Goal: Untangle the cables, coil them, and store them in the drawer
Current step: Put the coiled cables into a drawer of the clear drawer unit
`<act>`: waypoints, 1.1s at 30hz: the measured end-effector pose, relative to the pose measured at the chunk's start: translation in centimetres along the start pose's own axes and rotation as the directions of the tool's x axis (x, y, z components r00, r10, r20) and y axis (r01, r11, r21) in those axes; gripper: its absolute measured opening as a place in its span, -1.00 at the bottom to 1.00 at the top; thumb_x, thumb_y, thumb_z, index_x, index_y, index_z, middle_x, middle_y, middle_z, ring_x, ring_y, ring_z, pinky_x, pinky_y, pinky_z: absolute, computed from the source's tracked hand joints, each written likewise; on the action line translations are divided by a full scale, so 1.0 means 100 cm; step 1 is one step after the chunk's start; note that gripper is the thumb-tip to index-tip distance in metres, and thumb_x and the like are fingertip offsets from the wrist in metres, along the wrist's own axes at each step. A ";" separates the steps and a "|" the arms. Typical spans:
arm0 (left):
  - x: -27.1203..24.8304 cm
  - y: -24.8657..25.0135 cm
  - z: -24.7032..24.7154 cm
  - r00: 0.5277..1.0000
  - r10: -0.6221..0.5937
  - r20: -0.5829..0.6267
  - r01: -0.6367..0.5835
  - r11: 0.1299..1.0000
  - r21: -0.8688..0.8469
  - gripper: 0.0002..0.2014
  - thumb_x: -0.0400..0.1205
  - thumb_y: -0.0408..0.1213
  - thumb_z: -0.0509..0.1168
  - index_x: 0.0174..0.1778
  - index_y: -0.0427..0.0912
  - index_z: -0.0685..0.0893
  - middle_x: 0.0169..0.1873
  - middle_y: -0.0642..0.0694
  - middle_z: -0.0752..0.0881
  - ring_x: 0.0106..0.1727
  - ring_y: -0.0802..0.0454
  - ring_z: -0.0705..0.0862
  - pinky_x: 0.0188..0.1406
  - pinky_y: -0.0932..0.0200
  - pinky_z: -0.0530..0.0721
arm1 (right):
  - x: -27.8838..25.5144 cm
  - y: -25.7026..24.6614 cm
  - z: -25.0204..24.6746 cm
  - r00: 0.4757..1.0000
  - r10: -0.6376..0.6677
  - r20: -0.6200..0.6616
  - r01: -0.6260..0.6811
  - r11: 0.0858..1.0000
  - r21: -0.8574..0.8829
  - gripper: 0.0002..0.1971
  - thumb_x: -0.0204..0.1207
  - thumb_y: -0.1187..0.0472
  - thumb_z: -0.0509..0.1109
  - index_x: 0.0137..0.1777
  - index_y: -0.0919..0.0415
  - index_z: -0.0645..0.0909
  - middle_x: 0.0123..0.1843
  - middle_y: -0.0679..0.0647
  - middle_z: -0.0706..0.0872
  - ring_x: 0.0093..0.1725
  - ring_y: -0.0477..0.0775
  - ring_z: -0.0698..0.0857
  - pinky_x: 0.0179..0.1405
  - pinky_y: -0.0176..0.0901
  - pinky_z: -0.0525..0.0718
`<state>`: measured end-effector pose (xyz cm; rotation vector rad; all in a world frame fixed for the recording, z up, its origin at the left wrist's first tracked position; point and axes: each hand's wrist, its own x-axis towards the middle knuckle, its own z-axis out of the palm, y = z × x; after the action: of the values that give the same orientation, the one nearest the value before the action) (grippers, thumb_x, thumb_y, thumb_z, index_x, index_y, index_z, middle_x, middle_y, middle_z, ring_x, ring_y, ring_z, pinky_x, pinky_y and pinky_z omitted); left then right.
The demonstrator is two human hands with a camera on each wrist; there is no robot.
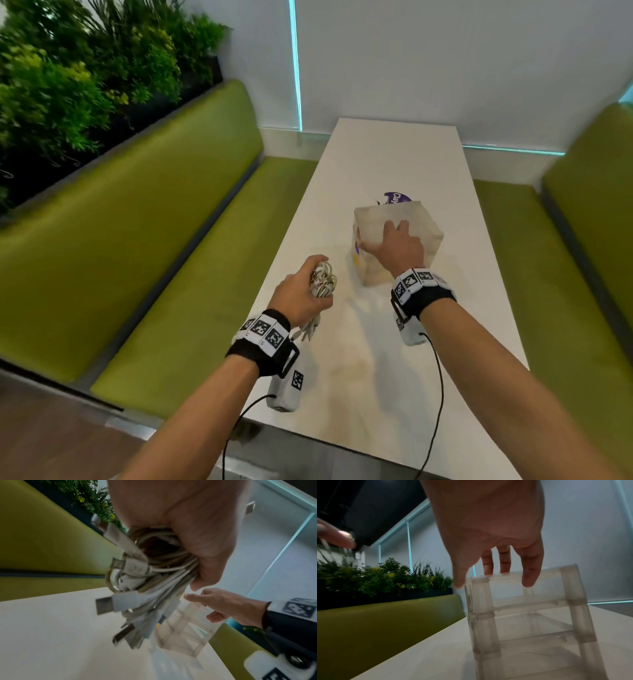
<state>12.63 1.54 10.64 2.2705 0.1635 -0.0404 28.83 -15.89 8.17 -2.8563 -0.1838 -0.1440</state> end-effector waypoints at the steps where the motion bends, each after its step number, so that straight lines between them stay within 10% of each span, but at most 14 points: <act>1: -0.001 0.002 0.002 1.000 0.006 0.009 -0.007 1.000 0.022 -0.34 0.29 -0.04 0.39 0.28 0.40 0.30 -0.03 -0.07 0.73 -0.06 -0.21 0.69 0.06 -0.09 0.67 | -0.009 0.003 -0.001 1.000 -0.004 0.004 0.004 1.000 0.007 -0.36 0.42 -0.28 0.35 0.24 0.26 0.44 0.22 0.26 0.47 -0.04 0.38 0.65 -0.15 0.04 0.50; 11: -0.020 0.012 0.026 0.943 0.119 0.310 -0.238 0.892 0.384 0.05 0.42 -0.14 0.40 0.55 0.46 -0.27 -0.12 -0.11 0.72 -0.15 -0.19 0.66 -0.11 0.01 0.62 | -0.123 0.073 -0.045 0.960 -0.230 0.162 0.180 0.945 0.273 -0.74 0.49 0.22 0.38 0.18 0.05 0.62 0.13 -0.02 0.53 -0.12 0.06 0.62 -0.10 -0.14 0.57; 21: -0.033 0.003 0.037 0.901 0.062 0.430 -0.272 0.852 0.446 -0.06 0.40 -0.13 0.38 0.47 0.64 -0.07 -0.07 -0.12 0.75 -0.16 -0.13 0.68 -0.14 0.05 0.64 | -0.173 0.085 -0.038 0.969 -0.236 0.077 0.182 0.886 0.427 -0.77 0.49 0.29 0.40 0.11 0.06 0.72 0.08 -0.18 0.50 -0.01 -0.05 0.63 0.07 -0.07 0.65; 27: -0.035 -0.008 0.035 0.901 0.088 0.425 -0.150 0.982 0.114 -0.10 0.40 -0.26 0.45 0.39 0.71 0.17 0.14 0.02 0.71 -0.22 0.09 0.68 -0.13 0.27 0.66 | -0.181 0.084 -0.039 0.971 -0.216 0.102 0.148 0.881 0.450 -0.74 0.51 0.27 0.42 0.18 0.06 0.70 0.22 -0.06 0.54 0.17 0.02 0.63 0.19 -0.05 0.62; 31: -0.034 -0.008 0.036 0.887 0.103 0.451 -0.119 0.993 0.008 -0.14 0.42 -0.30 0.48 0.41 0.63 0.26 0.41 0.15 0.50 -0.10 0.31 0.61 -0.08 0.43 0.54 | -0.216 0.068 -0.029 0.956 -0.134 -0.260 0.233 0.887 0.398 -0.81 0.54 0.22 0.34 0.11 0.12 0.69 0.09 0.04 0.64 0.08 0.03 0.61 0.10 -0.18 0.57; 33: -0.034 -0.007 0.036 0.882 0.096 0.462 -0.092 0.995 -0.031 -0.15 0.41 -0.29 0.48 0.39 0.65 0.27 0.46 0.14 0.46 0.09 0.21 0.62 0.08 0.31 0.58 | -0.235 0.054 -0.008 0.987 -0.153 0.041 0.125 0.913 0.388 -0.72 0.57 0.17 0.27 0.25 0.09 0.62 0.15 0.08 0.65 0.10 0.09 0.63 0.14 -0.08 0.58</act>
<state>9.22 -1.07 8.06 2.1885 -0.2011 -0.5267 6.28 -23.86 4.81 -2.4556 -0.3858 -0.0300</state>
